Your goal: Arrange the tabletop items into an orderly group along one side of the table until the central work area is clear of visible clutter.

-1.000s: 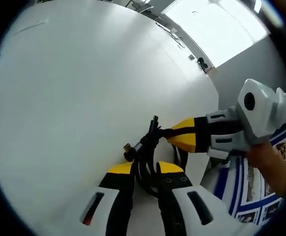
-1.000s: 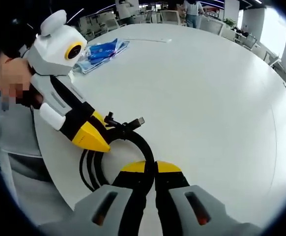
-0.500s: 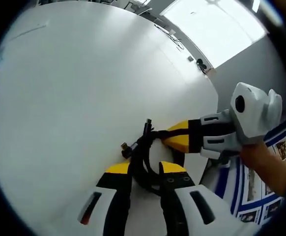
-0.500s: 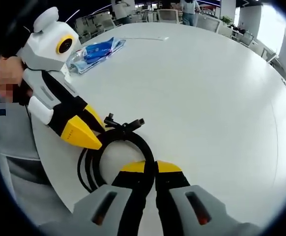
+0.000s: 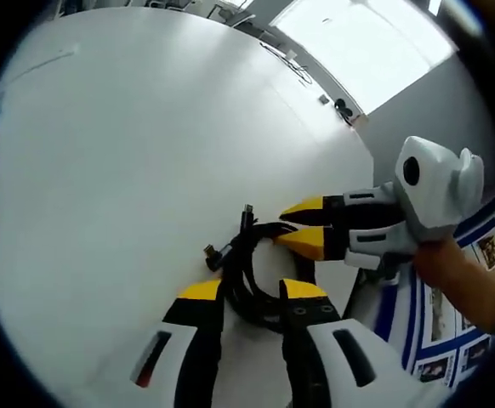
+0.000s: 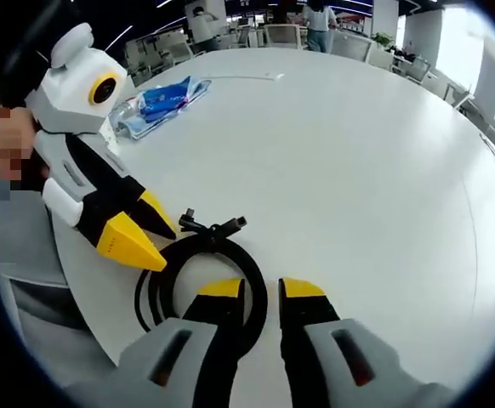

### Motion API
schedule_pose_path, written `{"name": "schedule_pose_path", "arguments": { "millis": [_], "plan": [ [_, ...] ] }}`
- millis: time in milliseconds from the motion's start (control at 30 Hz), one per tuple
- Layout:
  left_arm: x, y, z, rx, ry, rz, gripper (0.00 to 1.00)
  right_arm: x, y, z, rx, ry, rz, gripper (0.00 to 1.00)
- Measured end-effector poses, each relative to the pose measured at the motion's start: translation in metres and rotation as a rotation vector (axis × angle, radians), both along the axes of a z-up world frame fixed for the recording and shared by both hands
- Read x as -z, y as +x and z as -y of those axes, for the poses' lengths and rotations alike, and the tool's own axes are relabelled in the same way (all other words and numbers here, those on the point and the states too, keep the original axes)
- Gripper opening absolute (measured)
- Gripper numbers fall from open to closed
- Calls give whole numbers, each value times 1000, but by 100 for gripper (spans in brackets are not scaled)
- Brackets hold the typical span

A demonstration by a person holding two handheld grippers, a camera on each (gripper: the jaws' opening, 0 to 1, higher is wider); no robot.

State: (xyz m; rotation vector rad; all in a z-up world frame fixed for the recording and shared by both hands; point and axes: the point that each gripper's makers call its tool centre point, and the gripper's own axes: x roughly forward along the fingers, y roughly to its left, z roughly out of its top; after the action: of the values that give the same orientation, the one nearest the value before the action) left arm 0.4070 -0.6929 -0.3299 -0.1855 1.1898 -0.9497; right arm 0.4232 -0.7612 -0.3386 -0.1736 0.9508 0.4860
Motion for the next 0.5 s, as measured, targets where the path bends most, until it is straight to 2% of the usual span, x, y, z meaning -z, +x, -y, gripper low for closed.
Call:
{"name": "schedule_pose_path", "arguments": {
  "millis": [200, 500],
  "plan": [
    [-5, 0, 0, 3, -10, 8, 34, -6, 4, 4, 22, -3, 22, 23],
    [-19, 2, 0, 23, -30, 57, 49, -16, 9, 3, 40, -9, 45, 34]
  ]
}}
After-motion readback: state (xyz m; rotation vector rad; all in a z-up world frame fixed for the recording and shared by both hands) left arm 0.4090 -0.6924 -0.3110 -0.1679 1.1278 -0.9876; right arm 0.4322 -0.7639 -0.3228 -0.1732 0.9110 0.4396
